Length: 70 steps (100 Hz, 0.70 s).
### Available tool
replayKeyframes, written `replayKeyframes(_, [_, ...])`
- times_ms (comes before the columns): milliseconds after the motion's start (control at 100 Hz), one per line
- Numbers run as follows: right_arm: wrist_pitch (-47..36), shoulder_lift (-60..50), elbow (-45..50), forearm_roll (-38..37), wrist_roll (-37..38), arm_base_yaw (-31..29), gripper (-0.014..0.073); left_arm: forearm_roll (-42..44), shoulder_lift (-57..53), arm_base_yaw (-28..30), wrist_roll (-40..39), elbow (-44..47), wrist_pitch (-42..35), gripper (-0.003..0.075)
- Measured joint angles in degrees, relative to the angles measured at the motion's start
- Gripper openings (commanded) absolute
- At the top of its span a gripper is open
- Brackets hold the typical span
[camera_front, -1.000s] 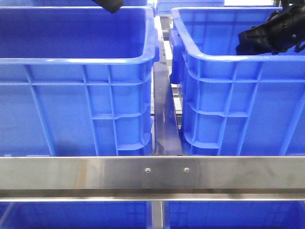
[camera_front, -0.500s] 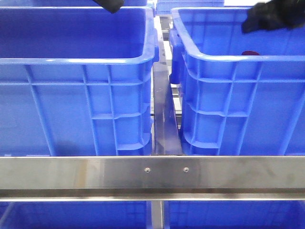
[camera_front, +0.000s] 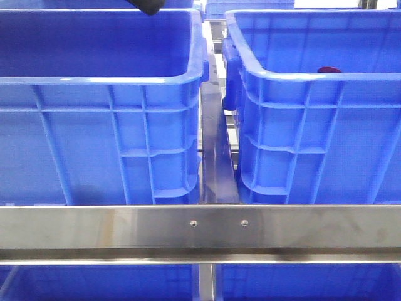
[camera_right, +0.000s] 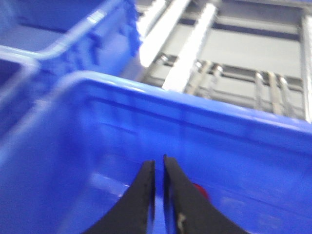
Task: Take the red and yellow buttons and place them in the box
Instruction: 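Reach the left gripper into the button crate and grasp a yellow button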
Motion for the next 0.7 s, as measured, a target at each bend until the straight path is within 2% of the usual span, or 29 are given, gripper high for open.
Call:
replayKeyframes(180, [8.59,-7.05,3.72,-0.38,1.49,0.00,0.0056,0.71,0.00,1.77,0.00,0.00,0.12,0.0442])
replayKeyframes(330, [11.73,-10.20,4.90,-0.62,3.82,0.13,0.0056,6.42,0.00,7.51,-2.85,-0.70,-0.66,0.0442])
replayKeyframes(510, [12.16,-10.50,4.90,-0.62,4.80,0.13,0.0056,15.57,0.59,13.13,-16.19,-0.85,-6.97,0.0442])
replayKeyframes(700, [12.16,-10.50,4.90,-0.62,4.93,0.13,0.0056,24.32,4.46,13.41,-25.90,-0.98,-9.07,0.0442])
